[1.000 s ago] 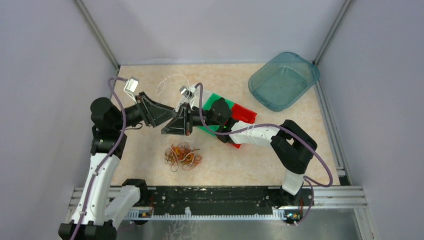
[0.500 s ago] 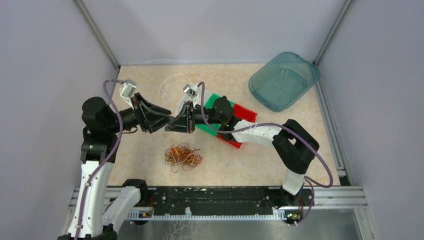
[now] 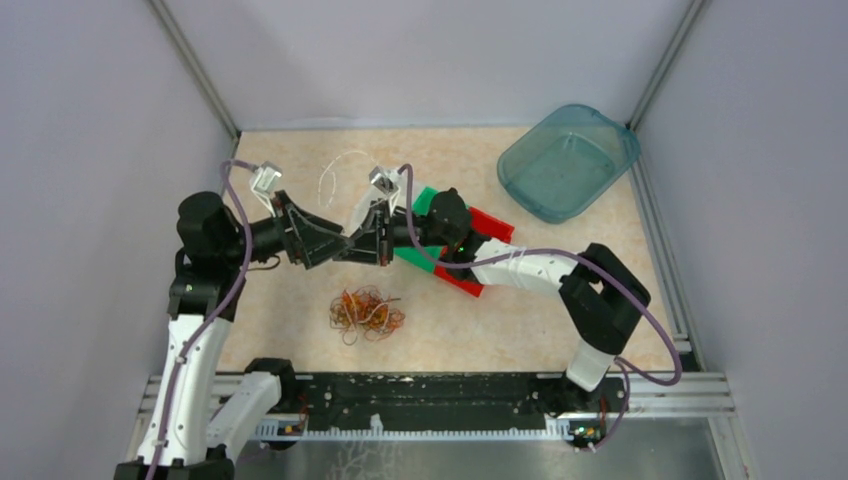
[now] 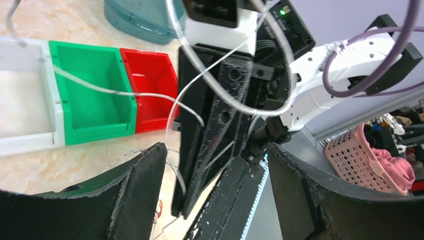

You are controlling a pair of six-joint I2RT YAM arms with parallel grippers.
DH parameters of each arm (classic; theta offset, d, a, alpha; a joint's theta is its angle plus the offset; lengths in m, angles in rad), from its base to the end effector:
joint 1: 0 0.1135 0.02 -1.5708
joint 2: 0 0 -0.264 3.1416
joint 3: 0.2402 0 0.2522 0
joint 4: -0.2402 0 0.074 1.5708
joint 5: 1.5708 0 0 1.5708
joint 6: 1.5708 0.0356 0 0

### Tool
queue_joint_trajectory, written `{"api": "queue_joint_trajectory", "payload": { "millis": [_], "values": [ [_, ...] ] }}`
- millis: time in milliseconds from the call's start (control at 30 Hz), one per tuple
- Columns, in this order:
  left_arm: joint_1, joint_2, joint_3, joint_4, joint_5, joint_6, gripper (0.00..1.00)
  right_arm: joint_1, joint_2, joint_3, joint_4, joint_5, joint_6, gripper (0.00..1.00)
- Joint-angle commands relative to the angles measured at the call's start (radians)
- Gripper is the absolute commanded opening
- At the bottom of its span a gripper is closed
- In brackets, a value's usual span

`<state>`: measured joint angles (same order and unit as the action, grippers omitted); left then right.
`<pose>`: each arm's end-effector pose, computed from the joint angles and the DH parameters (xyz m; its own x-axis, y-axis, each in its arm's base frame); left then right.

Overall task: Untangle the cables
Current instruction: Untie the cable.

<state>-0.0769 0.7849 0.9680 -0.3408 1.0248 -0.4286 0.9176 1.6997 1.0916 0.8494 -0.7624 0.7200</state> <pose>0.1517 -0.0422 0.3892 -0.5087 -0.1772 -0.8425 0.7366 0.4169 -0.5325 0.2151 0.3216 0.3084 -0.5383 0.0813 -0.8388 -0.8339 -0.1951 0.5162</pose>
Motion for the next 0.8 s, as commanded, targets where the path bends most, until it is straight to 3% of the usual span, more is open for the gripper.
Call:
{"api": "queue_joint_trajectory", "payload": {
  "millis": [0,200,467,767],
  "values": [
    [0.002,-0.021,-0.015,0.027,-0.065,-0.031,0.8,0.0,-0.079,0.014,0.043,-0.009,-0.045,0.0],
    [0.001,-0.064,-0.144,0.247,-0.141,-0.18,0.79,0.009,-0.076,0.01,0.075,-0.018,-0.052,0.0],
    [0.002,0.007,-0.21,0.521,0.026,-0.42,0.78,0.035,-0.06,0.03,0.022,-0.013,-0.096,0.0],
    [0.001,0.007,-0.254,0.681,0.01,-0.546,0.69,0.056,-0.021,0.052,0.023,-0.007,-0.095,0.0]
  ]
}}
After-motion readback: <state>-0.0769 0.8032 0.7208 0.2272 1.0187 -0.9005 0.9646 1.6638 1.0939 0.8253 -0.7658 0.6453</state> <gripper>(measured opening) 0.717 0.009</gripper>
